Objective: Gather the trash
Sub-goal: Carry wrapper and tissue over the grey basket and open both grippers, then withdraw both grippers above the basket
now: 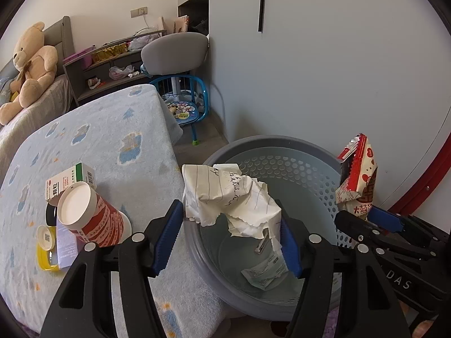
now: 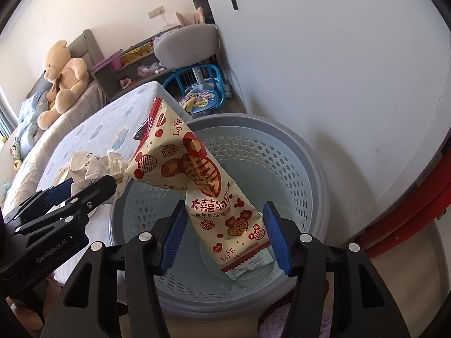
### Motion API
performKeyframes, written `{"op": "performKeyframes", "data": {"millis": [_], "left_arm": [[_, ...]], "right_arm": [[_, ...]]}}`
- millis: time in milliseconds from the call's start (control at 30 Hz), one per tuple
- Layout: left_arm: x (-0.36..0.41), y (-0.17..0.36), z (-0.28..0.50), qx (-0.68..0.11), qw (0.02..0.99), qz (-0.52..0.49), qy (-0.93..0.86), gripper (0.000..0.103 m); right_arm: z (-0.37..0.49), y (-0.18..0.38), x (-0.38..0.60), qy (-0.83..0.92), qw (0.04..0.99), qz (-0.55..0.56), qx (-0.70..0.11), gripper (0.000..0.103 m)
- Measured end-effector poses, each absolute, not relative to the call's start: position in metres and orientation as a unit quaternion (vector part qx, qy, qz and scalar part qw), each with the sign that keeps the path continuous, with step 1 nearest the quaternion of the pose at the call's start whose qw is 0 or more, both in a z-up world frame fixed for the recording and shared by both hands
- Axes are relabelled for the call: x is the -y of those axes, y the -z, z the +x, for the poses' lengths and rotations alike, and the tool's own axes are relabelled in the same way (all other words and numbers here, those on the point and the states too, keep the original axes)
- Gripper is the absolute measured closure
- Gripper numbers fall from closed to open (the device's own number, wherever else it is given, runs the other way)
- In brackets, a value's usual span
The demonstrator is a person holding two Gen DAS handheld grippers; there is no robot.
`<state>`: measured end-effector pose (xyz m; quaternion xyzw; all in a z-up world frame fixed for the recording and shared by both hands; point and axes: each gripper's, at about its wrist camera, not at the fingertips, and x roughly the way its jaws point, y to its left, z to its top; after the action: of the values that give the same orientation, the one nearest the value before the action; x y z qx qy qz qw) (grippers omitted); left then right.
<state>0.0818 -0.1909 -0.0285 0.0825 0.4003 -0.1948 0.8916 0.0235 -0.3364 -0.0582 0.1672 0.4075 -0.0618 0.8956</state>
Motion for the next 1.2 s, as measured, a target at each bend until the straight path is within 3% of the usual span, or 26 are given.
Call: {"op": "performKeyframes", "data": {"millis": [233, 300, 367, 467, 1200], "left_arm": [[0.194, 0.032, 0.086, -0.409, 0.889, 0.086, 0.187, 0.04], [0.194, 0.033, 0.087, -0.412, 0.889, 0.083, 0.184, 0.034], [0.192, 0.034, 0.088, -0.415, 0.889, 0.081, 0.179, 0.031], [0.188, 0.033, 0.089, -0.415, 0.891, 0.077, 0.17, 0.026], [0.179, 0.028, 0.08, -0.411, 0.897, 0.076, 0.142, 0.025]], "right_arm": [[0.026, 0.061, 0.341, 0.072, 0.894, 0.171, -0.408, 0.047], [0.026, 0.06, 0.339, 0.078, 0.895, 0.165, -0.406, 0.046], [0.026, 0.058, 0.337, 0.077, 0.897, 0.165, -0.402, 0.032], [0.025, 0.055, 0.335, 0.082, 0.902, 0.156, -0.394, 0.026], [0.026, 0.058, 0.336, 0.075, 0.902, 0.161, -0.395, 0.025]]}}
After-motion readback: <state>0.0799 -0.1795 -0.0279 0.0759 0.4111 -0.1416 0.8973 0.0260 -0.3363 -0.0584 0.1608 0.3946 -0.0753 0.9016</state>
